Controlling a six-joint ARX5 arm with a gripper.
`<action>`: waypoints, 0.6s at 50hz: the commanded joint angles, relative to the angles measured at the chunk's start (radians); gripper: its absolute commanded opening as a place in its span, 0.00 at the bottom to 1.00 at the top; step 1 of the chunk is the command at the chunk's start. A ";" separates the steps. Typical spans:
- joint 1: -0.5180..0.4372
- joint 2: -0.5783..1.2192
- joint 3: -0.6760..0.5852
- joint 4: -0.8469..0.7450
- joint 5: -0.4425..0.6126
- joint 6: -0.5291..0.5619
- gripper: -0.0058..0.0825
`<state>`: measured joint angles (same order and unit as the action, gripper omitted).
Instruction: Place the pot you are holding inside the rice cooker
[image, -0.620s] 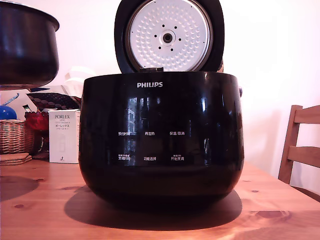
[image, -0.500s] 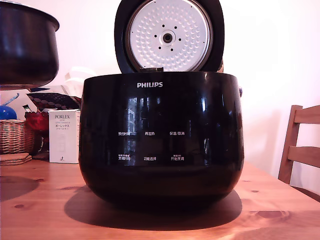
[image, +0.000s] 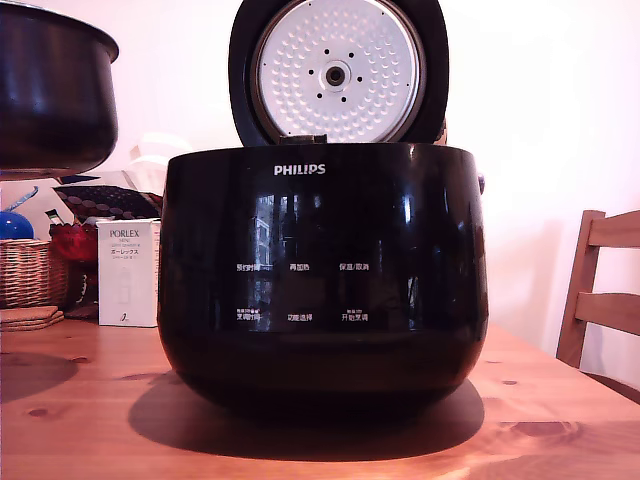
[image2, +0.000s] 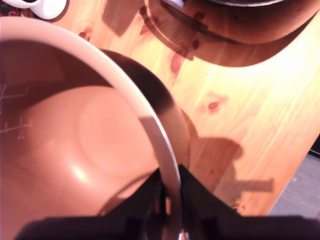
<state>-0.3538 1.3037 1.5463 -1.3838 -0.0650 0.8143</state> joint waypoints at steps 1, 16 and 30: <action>-0.003 -0.022 0.032 0.027 -0.007 -0.003 0.04; -0.031 -0.022 0.032 0.028 0.034 -0.007 0.04; -0.119 -0.022 0.034 0.028 0.085 -0.058 0.04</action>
<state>-0.4557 1.3037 1.5463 -1.3834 0.0189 0.7609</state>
